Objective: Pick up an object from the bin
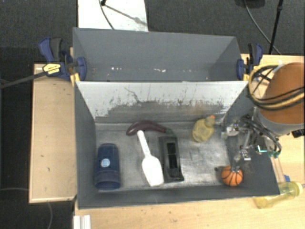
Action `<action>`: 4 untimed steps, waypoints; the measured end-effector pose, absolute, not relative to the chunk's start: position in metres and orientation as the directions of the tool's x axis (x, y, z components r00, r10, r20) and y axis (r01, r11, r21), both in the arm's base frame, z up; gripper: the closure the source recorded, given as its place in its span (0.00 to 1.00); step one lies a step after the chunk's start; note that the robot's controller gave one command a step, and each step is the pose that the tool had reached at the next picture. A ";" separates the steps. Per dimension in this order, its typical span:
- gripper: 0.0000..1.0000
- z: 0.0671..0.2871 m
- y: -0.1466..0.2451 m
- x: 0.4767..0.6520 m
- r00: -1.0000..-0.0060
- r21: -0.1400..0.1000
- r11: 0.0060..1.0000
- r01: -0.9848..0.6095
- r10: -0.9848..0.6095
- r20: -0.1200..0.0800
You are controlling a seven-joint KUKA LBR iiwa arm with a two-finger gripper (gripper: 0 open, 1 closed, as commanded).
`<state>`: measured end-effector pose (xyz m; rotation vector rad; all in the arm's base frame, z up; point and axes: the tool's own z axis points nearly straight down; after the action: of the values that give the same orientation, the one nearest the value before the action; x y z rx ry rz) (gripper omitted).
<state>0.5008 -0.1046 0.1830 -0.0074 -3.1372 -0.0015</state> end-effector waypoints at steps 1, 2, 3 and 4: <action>0.00 0.186 -0.104 0.503 -1.000 0.000 1.000 0.002 0.002 -0.003; 0.00 0.150 -0.115 0.497 -0.999 -0.002 0.999 -0.051 -0.051 -0.011; 1.00 0.073 -0.149 0.496 -0.972 0.001 0.972 -0.235 -0.235 -0.005; 1.00 0.073 -0.149 0.496 -0.971 0.001 0.971 -0.237 -0.237 -0.005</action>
Offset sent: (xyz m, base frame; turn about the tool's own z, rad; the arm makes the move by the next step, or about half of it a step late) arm -0.0225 -0.0310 -0.1107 -0.1459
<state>0.4960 -0.1486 0.0726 0.3757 -3.1236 -0.0024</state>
